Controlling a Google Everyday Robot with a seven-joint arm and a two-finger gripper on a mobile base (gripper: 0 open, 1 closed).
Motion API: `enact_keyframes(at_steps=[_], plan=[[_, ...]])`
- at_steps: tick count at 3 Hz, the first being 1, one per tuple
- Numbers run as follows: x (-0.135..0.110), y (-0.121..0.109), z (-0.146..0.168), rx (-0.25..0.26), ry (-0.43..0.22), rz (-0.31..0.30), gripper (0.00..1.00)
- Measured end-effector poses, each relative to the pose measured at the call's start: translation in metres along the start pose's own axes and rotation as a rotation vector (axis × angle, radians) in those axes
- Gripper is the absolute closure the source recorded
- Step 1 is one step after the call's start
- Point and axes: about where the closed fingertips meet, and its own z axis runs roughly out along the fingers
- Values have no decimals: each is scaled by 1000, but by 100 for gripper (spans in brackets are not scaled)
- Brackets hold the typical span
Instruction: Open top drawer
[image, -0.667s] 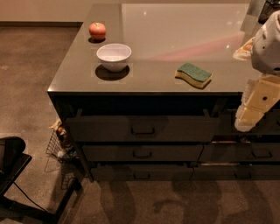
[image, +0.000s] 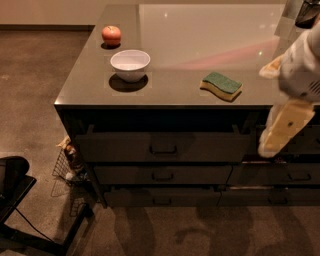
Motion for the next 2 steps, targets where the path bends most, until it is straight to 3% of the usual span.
enact_keyframes(at_steps=[2], plan=[[24, 55, 142, -12, -65, -57, 0]])
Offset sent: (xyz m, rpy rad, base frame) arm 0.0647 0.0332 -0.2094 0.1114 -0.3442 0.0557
